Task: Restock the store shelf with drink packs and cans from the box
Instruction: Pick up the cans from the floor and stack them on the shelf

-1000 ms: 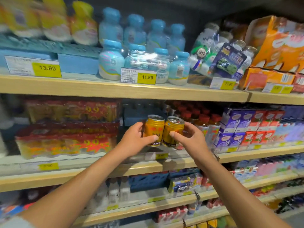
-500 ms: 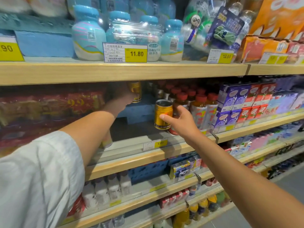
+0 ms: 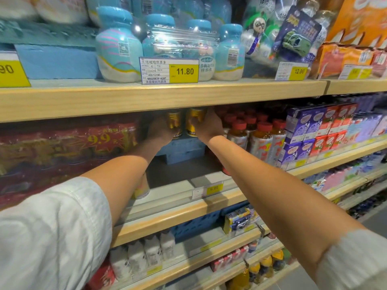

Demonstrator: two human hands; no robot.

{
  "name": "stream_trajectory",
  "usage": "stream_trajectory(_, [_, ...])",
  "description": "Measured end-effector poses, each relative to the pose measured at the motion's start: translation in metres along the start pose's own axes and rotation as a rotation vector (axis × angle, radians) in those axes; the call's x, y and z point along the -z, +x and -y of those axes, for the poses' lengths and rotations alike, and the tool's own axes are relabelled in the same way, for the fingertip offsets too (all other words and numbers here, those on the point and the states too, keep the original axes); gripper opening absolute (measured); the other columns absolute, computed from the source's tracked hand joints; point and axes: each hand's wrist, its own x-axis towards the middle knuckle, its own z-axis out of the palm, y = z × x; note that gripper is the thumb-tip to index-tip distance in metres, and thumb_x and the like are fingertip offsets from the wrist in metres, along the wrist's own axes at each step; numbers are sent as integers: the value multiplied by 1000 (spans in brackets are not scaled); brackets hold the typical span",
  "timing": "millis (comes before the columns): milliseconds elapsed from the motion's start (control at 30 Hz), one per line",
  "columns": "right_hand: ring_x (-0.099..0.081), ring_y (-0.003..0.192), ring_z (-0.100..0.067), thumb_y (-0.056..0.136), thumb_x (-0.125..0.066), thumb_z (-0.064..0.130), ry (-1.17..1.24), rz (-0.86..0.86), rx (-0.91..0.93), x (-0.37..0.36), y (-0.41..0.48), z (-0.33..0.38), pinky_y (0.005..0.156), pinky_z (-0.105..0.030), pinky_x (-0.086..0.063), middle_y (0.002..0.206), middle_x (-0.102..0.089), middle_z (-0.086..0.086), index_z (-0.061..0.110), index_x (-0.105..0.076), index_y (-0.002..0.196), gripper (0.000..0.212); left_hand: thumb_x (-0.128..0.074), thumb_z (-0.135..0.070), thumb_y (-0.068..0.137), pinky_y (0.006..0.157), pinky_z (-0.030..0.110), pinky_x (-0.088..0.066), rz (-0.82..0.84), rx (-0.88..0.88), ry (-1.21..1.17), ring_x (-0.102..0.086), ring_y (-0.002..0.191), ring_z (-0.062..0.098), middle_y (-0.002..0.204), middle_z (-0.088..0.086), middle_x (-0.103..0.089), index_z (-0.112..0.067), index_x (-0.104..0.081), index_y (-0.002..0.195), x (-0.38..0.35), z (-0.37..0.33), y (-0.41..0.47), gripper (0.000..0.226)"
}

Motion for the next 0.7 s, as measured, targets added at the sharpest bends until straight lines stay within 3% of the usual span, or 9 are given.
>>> stream_trajectory(167, [-56,125,-40,93,-65,30,-44,-27,-74,-27,15,-4,101,-42,-46,135,-59,-22,1,-35,144,65,-83,-26,78,72,31,-43,-11,40,-22,-65,105,30,113,11,-67,-13,-59,117,-6,5,0,48])
stream_trajectory(300, [-58,121,-37,91,-67,28,-25,-39,-23,-34,15,-18,94,-37,-46,131,-62,-17,7,-47,135,53,-83,-25,78,71,31,-41,-14,37,-46,-63,103,27,104,4,-64,-23,-56,107,-8,10,2,40])
stream_trajectory(433, [-62,115,-38,86,-69,19,-78,68,-10,-37,7,-35,94,-42,-51,127,-66,-17,6,-46,134,55,-84,-33,73,78,38,-52,-48,73,-20,-61,99,24,101,-1,-60,-35,-49,95,-5,12,4,42])
stream_trajectory(533, [-63,111,-42,88,-66,16,-111,42,2,-39,6,-39,88,-44,-53,123,-67,-21,5,-46,132,49,-81,-32,78,75,35,-49,-39,74,14,-62,97,24,102,3,-65,-24,-58,103,-10,12,7,35])
stream_trajectory(700, [-58,120,-42,93,-60,10,-205,91,-67,-43,14,-30,94,-44,-49,130,-62,-21,4,-40,137,49,-75,-25,86,75,37,-56,-36,111,9,-66,95,26,102,7,-67,-13,-64,112,-15,6,7,31])
